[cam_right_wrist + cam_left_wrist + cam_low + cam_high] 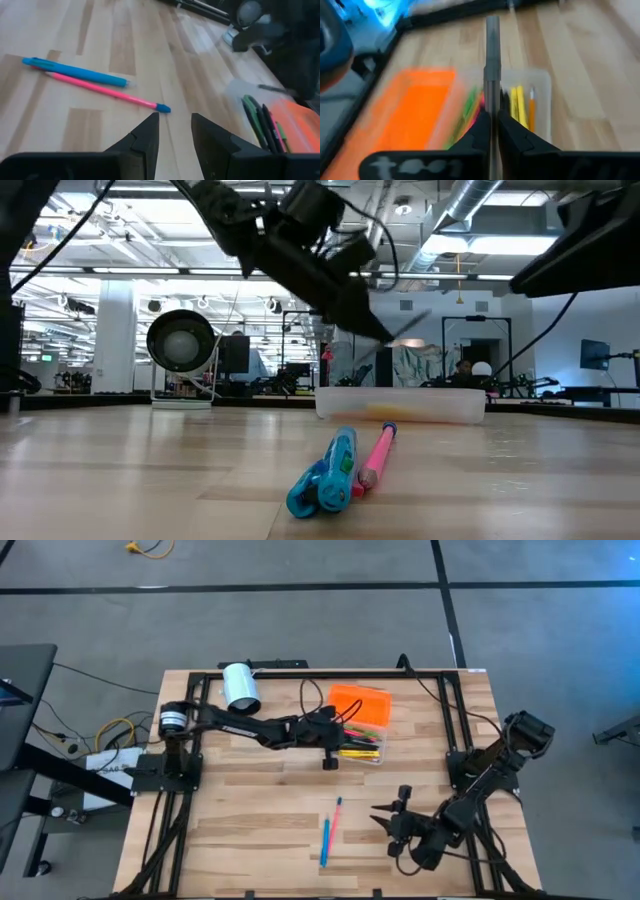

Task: Pick & place school supplies into a supply box
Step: Put the grey pen into the supply box, then put the pink pencil into the supply box

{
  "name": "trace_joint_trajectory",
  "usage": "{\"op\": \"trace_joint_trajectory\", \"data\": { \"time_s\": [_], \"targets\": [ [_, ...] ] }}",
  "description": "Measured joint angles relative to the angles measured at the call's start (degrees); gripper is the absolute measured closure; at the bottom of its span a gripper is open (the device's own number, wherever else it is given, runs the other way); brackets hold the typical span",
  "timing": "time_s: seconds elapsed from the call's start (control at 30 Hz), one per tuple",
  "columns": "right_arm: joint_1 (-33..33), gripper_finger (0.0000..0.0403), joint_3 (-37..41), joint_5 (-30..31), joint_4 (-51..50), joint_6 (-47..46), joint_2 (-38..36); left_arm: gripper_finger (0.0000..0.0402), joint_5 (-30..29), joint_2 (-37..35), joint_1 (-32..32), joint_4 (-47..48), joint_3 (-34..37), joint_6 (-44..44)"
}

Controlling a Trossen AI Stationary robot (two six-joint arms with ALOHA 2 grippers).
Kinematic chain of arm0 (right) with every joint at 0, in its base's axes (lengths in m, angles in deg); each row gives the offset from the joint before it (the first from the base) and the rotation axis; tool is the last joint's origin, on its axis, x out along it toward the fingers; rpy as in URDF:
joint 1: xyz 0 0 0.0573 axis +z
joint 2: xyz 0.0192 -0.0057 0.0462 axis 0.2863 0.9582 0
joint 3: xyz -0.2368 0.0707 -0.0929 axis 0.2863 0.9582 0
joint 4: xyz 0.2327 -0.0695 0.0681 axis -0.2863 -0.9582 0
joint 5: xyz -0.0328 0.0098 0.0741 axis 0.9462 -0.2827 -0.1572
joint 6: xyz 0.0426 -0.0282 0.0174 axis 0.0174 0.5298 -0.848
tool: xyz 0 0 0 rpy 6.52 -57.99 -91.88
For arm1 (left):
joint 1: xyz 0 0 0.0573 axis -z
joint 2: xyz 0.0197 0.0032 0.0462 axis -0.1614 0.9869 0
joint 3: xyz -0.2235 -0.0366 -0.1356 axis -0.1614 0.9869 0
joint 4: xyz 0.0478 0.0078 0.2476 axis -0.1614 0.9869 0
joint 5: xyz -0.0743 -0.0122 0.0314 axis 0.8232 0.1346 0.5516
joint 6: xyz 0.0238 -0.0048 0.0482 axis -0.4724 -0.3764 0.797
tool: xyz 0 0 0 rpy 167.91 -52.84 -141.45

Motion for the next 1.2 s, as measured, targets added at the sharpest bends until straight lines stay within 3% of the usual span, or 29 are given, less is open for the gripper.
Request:
{"op": "trace_joint_trajectory", "data": {
  "time_s": [0.4,0.77,0.93,1.2],
  "targets": [
    [-0.8,0.0295,0.0,-0.2,-0.6,1.4,0.0,0.0377,-2.4,3.0,-2.5,0.6,0.1,-3.6],
    [-0.8,0.0295,0.0,-0.2,-0.5,1.3,0.0,0.0244,-1.5,3.1,-2.2,0.6,0.1,-4.8],
    [-1.4,0.0295,0.0,-0.5,-0.2,1.4,0.0,0.0213,-1.5,1.8,0.6,0.9,0.1,-1.7],
    [-5.2,0.0295,0.0,-13.1,7.7,7.1,0.0,0.0210,-3.4,-4.7,11.4,11.7,0.1,1.0]
  ]
}}
